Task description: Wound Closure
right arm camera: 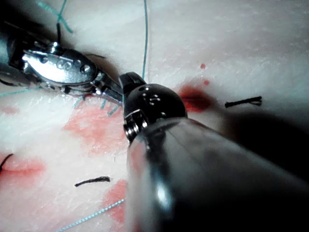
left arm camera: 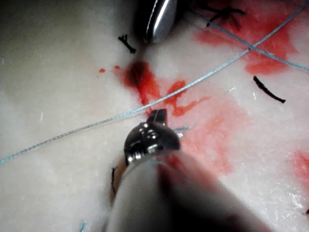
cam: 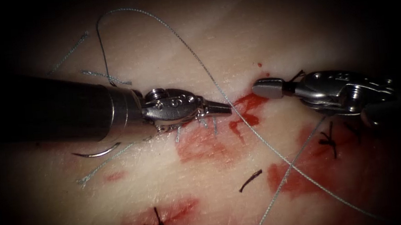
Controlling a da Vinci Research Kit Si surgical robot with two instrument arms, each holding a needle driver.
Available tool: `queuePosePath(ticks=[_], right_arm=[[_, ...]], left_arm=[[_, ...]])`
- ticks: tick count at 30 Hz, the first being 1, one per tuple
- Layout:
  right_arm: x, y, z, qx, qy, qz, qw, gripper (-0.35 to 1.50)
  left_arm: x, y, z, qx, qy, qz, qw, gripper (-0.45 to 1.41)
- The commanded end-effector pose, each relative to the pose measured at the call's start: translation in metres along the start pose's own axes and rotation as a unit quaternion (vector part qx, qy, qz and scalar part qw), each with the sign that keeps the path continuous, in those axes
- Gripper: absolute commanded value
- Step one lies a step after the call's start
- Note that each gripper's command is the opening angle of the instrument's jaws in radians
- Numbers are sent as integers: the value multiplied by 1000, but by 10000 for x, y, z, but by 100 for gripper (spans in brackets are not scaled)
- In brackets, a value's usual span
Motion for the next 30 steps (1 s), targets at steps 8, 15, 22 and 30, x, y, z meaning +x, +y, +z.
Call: queuePosePath(ticks=[8, 15, 22, 30], right_arm=[[-2, -4, 6, 2, 0, 14, 1000, 10], [1, -4, 6, 2, 0, 16, 1000, 24], [14, -12, 9, -1, 0, -58, 998, 96], [21, -20, 39, -5, 25, -52, 998, 61]], left_arm=[[-12, 7, -19, -24, -11, 3, 1000, -45], [-13, 9, -45, -17, -18, 1, 1000, -45], [30, 1, -112, 32, 6, -26, 999, 1], [38, -39, -194, 112, 24, -83, 990, 60]])
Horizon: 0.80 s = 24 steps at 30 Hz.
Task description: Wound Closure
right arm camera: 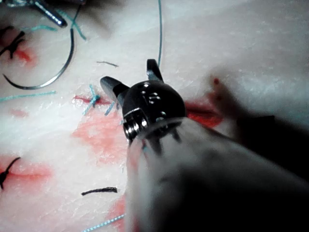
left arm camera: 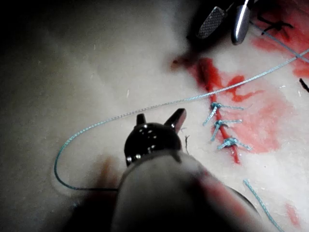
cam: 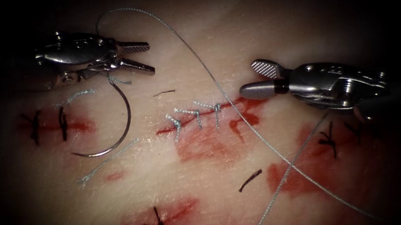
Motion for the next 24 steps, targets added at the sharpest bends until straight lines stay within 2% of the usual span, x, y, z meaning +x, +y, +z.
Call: queuePosePath(ticks=[1, 2, 3, 4, 7, 8, 9, 12, 13, 14, 15, 16, 17, 18, 20, 22, 24], right_arm=[[3, -6, 23, -4, 4, 16, 1000, 86], [4, -8, 29, -5, 6, 19, 1000, 93], [5, -9, 33, -6, 11, 20, 1000, 96], [6, -11, 38, -5, 19, 42, 999, 91], [7, -16, 51, -5, 31, 114, 993, 71], [8, -18, 56, -8, 32, 115, 993, 52], [9, -20, 63, -10, 35, 115, 993, 42], [10, -31, 94, -29, 24, 114, 993, 61], [12, -38, 115, -39, -10, 113, 993, 69], [12, -41, 121, -41, -27, 116, 992, 78], [12, -43, 126, -45, -41, 118, 991, 83], [14, -45, 138, -49, -84, 118, 988, 73], [18, -45, 145, -56, -102, 117, 986, 79], [22, -42, 156, -67, -117, 119, 984, 101], [21, -38, 158, -61, -107, 119, 985, 99], [22, -34, 157, -60, -107, 114, 986, 101], [24, -32, 155, -58, -108, 108, 986, 103]], left_arm=[[-2, -6, 0, 5, 1, -4, 1000, 63], [-2, -12, -9, 11, -5, -8, 1000, 65], [-3, -15, -16, 16, -11, -10, 1000, 58], [-4, -18, -23, 21, -19, -11, 1000, 58], [-9, -25, -42, 37, -44, -22, 998, 67], [-9, -27, -47, 41, -46, -28, 998, 72], [-8, -29, -52, 45, -46, -38, 997, 78], [0, -34, -62, 61, -44, -60, 995, 85], [3, -35, -67, 70, -43, -67, 994, 77], [3, -34, -69, 73, -42, -75, 994, 56], [1, -32, -70, 76, -48, -87, 992, 50], [-10, -23, -71, 45, -80, -122, 988, 53], [-21, -14, -72, 8, -115, -156, 981, 43], [-39, 3, -70, -38, -183, -198, 962, 28], [-65, 32, -56, -46, -272, -173, 945, 20], [-74, 50, -43, -43, -307, -155, 938, 20], [-77, 61, -32, -62, -322, -142, 934, 20]])
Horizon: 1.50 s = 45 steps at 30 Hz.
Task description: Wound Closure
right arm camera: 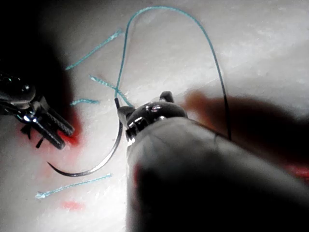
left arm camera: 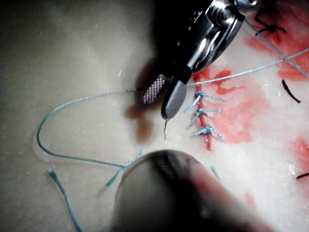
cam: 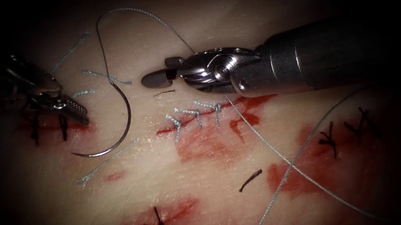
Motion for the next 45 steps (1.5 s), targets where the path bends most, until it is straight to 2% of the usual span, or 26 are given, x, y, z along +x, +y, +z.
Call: queuePosePath(ticks=[1, 3, 7, 11, 14, 15, 16, 18, 19, 22, 23, 34, 35, 37, 38, 39, 41, 45], right_arm=[[3, -1, 3, 2, 0, -6, 1000, 103], [4, 1, -2, 4, -1, -14, 1000, 105], [10, 0, -9, 7, -3, -17, 1000, 111], [14, 1, -13, 9, -5, -21, 1000, 111], [14, 1, -14, 9, -5, -27, 1000, 111], [14, 0, -15, 10, -4, -30, 999, 111], [13, -1, -15, 11, -4, -34, 999, 113], [13, -3, -16, 12, -3, -40, 999, 115], [13, -5, -17, 12, -3, -39, 999, 115], [14, -7, -18, 13, -4, -45, 999, 113], [14, -7, -18, 14, -3, -45, 999, 113], [19, -9, -24, 16, -3, -44, 999, 115], [19, -9, -24, 16, -3, -44, 999, 115], [18, -9, -25, 17, -3, -45, 999, 115], [18, -9, -25, 17, -3, -45, 999, 115], [17, -9, -24, 17, -3, -46, 999, 115], [17, -9, -24, 17, -3, -46, 999, 115], [17, -11, -24, 17, -3, -46, 999, 115]], left_arm=[[5, 4, 12, -9, -8, 8, 1000, 20], [8, 10, 19, -18, -14, 18, 1000, 28], [3, 18, 34, -30, -43, 22, 998, 30], [3, 19, 39, -42, -46, 23, 998, 33], [3, 18, 40, -29, -38, 30, 998, 33], [4, 16, 40, -21, -30, 34, 999, 36], [7, 13, 41, -12, -20, 35, 999, 50], [9, 10, 41, -10, -19, 37, 999, 56], [7, 7, 41, -10, -19, 38, 999, 40], [5, 6, 43, -10, -18, 37, 999, -36], [5, 6, 43, -10, -18, 31, 999, -45], [2, 13, 42, -10, -23, 9, 1000, -45], [3, 12, 40, -11, -23, 9, 1000, -8], [6, 11, 37, -7, -17, 10, 1000, 29], [7, 10, 35, -7, -18, 8, 1000, 41], [8, 8, 33, -9, -19, -3, 1000, 47], [9, 6, 28, -11, -21, -19, 1000, 49], [7, 8, 30, -13, -24, -31, 999, 42]])
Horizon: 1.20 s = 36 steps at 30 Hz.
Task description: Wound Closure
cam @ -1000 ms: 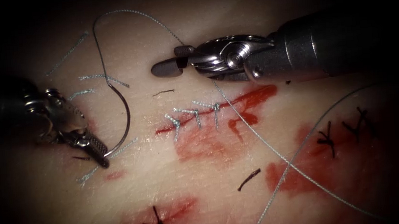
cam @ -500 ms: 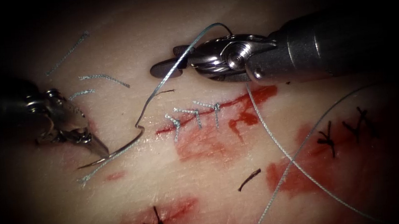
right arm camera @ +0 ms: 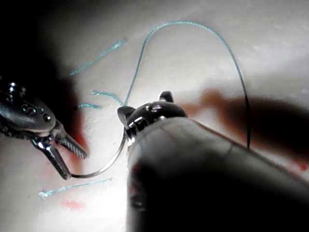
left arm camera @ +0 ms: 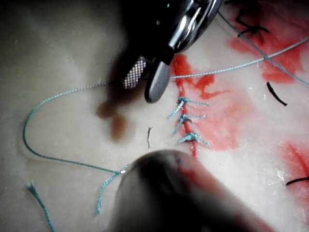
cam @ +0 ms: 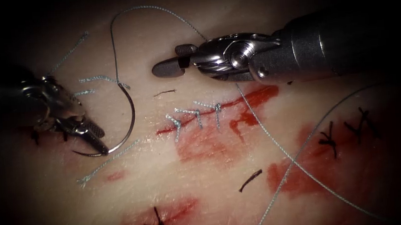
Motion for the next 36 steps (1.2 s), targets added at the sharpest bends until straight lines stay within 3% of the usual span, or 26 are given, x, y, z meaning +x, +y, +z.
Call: queuePosePath(ticks=[1, 8, 10, 11, 12, 17, 27, 31, 36], right_arm=[[2, -5, 8, 1, 1, -1, 1000, 115], [1, -7, 8, 1, 0, -4, 1000, 115], [1, -8, 8, 2, 0, -4, 1000, 115], [1, -8, 8, 2, 0, -8, 1000, 115], [1, -8, 8, 2, 0, -8, 1000, 115], [1, -10, 8, 2, 0, -11, 1000, 115], [7, -6, -10, 8, -3, -6, 1000, 120], [12, -5, -13, 9, -3, -6, 1000, 118], [8, -7, -2, 6, -2, 18, 1000, 115]], left_arm=[[2, 0, 10, 0, -4, -2, 1000, 41], [-4, -2, 31, -1, -15, 1, 1000, 31], [-5, -2, 34, -4, -21, 1, 1000, 4], [-6, -3, 34, -5, -24, 4, 1000, -28], [-6, -3, 34, -6, -27, 0, 1000, -45], [-5, -1, 26, -9, -31, -1, 999, -45], [10, 11, -31, 14, 25, -7, 1000, -45], [23, 18, -37, 64, 42, -22, 997, -45], [44, 33, -13, 163, 54, -61, 983, -45]])
